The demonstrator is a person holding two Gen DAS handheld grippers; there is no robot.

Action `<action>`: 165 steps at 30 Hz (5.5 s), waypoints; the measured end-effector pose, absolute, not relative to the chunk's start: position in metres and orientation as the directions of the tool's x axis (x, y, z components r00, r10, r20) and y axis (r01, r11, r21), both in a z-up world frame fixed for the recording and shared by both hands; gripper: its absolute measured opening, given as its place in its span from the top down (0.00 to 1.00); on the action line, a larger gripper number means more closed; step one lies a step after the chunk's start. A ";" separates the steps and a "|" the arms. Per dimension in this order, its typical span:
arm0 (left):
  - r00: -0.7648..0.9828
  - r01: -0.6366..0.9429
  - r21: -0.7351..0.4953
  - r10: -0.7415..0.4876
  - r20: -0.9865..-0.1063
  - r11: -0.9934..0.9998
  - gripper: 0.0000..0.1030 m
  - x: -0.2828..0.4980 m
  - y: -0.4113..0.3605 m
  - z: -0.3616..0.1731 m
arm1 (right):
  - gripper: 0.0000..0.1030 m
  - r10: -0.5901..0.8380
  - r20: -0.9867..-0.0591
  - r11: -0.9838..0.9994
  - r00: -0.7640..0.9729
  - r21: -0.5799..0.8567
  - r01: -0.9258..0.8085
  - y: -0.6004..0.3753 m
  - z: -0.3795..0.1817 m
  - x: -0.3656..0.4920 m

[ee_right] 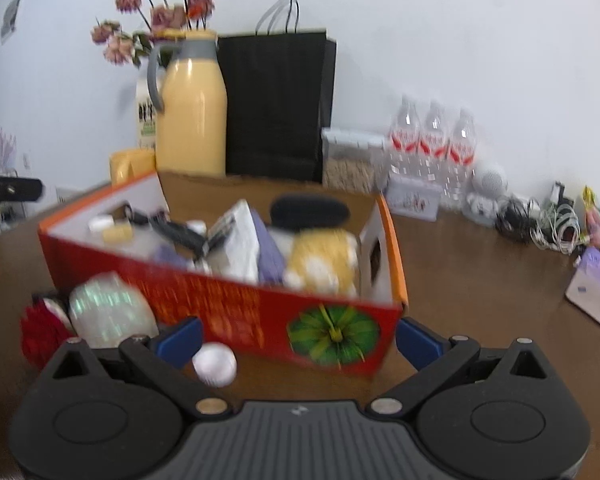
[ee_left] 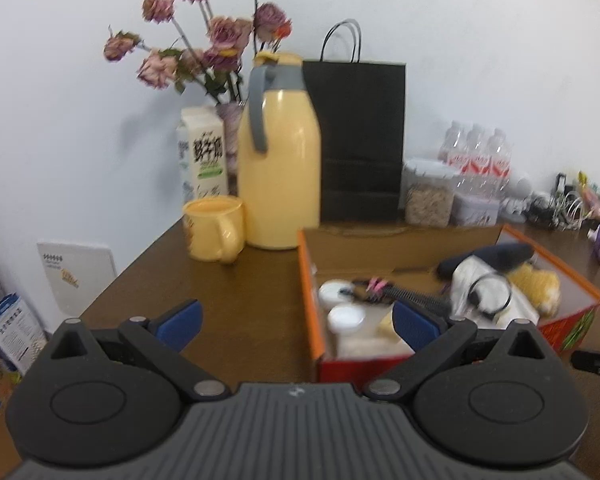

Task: Organize objects
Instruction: 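Open both grippers to drop the cable and block into the box, then grasp a white bottle cap on the table with the right gripper, then grasp the iridescent plastic bag with the left gripper while the right gripper holds the cap, then carry the white cap and plastic bag over the box and lower them, then open both grippers to release the cap and bag into the box, then move the right gripper to the red rose and grasp its stem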

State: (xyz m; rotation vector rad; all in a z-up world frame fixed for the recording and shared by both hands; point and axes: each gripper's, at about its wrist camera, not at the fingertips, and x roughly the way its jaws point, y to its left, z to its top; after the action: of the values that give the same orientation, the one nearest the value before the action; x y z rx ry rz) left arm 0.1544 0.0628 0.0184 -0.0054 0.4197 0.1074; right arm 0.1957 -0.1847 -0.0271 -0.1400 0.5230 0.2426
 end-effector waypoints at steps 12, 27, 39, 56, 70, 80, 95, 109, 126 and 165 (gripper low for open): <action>0.865 -0.126 -0.024 0.098 -0.492 0.992 0.00 0.141 0.079 -0.009 | 0.13 0.245 -0.599 0.943 0.762 -0.036 -0.331 -0.161 -0.048 0.204; 0.858 -0.118 -0.045 0.079 -0.508 0.992 0.00 0.141 0.072 -0.014 | 0.73 0.296 -0.603 0.934 0.741 0.021 -0.356 -0.145 -0.056 0.211; 0.871 0.004 -0.045 -0.026 -0.491 0.999 0.00 0.143 0.029 -0.004 | 0.74 0.260 -0.525 0.954 0.811 0.010 -0.300 -0.159 -0.048 0.196; 0.823 0.175 0.087 -0.097 -0.560 0.981 0.00 0.176 -0.062 -0.026 | 0.73 0.243 -0.458 0.968 0.855 0.054 -0.246 -0.191 -0.043 0.180; 0.820 0.218 0.067 -0.145 -0.554 0.974 0.67 0.170 -0.068 -0.026 | 0.73 0.262 -0.451 0.962 0.853 0.053 -0.268 -0.188 -0.043 0.176; 0.873 0.234 0.050 -0.187 -0.449 0.971 0.70 0.151 -0.061 0.005 | 0.73 0.271 -0.394 0.960 0.878 0.042 -0.277 -0.187 -0.037 0.167; 0.944 0.119 -0.010 -0.116 -0.307 0.993 0.70 0.182 -0.022 0.049 | 0.73 0.352 -0.288 0.929 0.890 -0.004 -0.369 -0.140 0.014 0.200; 0.947 0.018 -0.100 -0.049 -0.317 0.995 0.69 0.250 0.000 0.042 | 0.74 0.286 -0.294 0.956 0.912 0.027 -0.292 -0.107 0.015 0.279; 0.957 -0.002 -0.010 -0.001 -0.290 1.000 0.00 0.235 -0.004 0.032 | 0.30 0.250 -0.362 0.964 0.898 0.009 -0.265 -0.115 -0.005 0.271; 0.956 -0.020 -0.018 0.014 -0.293 1.000 0.00 0.161 0.012 0.047 | 0.00 0.259 -0.355 0.963 0.898 0.023 -0.269 -0.137 0.010 0.205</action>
State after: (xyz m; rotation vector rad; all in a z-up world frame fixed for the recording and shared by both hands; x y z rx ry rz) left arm 0.1611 0.0120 0.0475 -0.0205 0.2976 0.0170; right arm 0.2050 -0.1367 0.0099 -0.0271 0.3641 0.2736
